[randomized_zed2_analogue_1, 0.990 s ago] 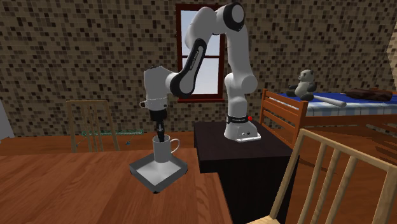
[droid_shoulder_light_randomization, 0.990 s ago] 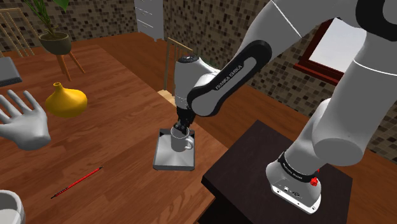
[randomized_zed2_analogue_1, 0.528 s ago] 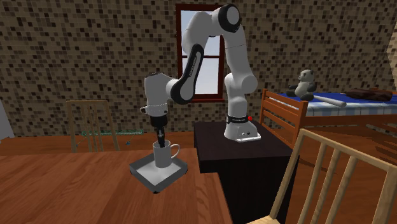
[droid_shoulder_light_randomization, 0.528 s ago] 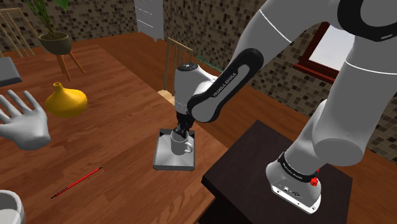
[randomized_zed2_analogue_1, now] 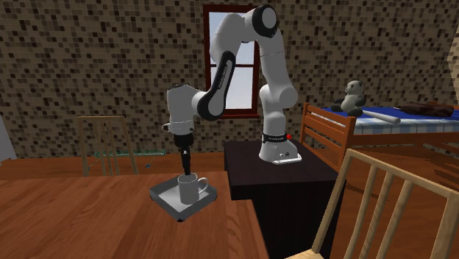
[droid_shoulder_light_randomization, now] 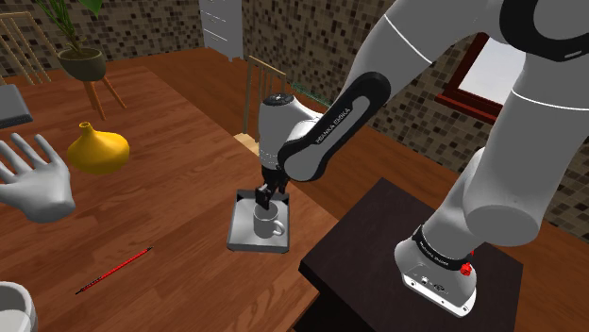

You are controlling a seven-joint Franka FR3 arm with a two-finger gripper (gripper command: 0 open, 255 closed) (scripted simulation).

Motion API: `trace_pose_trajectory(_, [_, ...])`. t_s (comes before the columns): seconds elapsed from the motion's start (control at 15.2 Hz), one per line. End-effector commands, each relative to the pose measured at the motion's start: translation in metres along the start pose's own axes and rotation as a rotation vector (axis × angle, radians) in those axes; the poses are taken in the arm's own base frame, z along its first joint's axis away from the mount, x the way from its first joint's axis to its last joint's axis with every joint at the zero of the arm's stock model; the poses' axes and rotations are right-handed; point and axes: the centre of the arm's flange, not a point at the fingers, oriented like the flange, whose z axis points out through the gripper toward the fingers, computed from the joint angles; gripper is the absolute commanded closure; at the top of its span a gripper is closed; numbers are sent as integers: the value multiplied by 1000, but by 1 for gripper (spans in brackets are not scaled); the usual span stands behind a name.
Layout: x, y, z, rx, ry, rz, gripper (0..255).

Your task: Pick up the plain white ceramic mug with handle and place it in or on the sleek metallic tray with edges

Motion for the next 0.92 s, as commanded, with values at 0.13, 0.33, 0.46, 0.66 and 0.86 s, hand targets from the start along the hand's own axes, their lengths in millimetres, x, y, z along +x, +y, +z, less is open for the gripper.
trace_pose_trajectory(0.13, [0,0,0,0,0,0,0])
trace_pose_trajectory(0.33, [0,0,-40,0,0,0,0])
trace_pose_trajectory(0.46, [0,0,-50,0,0,0,0])
trace_pose_trajectory(0.66, [0,0,-50,0,0,0,0])
trace_pose_trajectory(0.86, [0,0,-50,0,0,0,0])
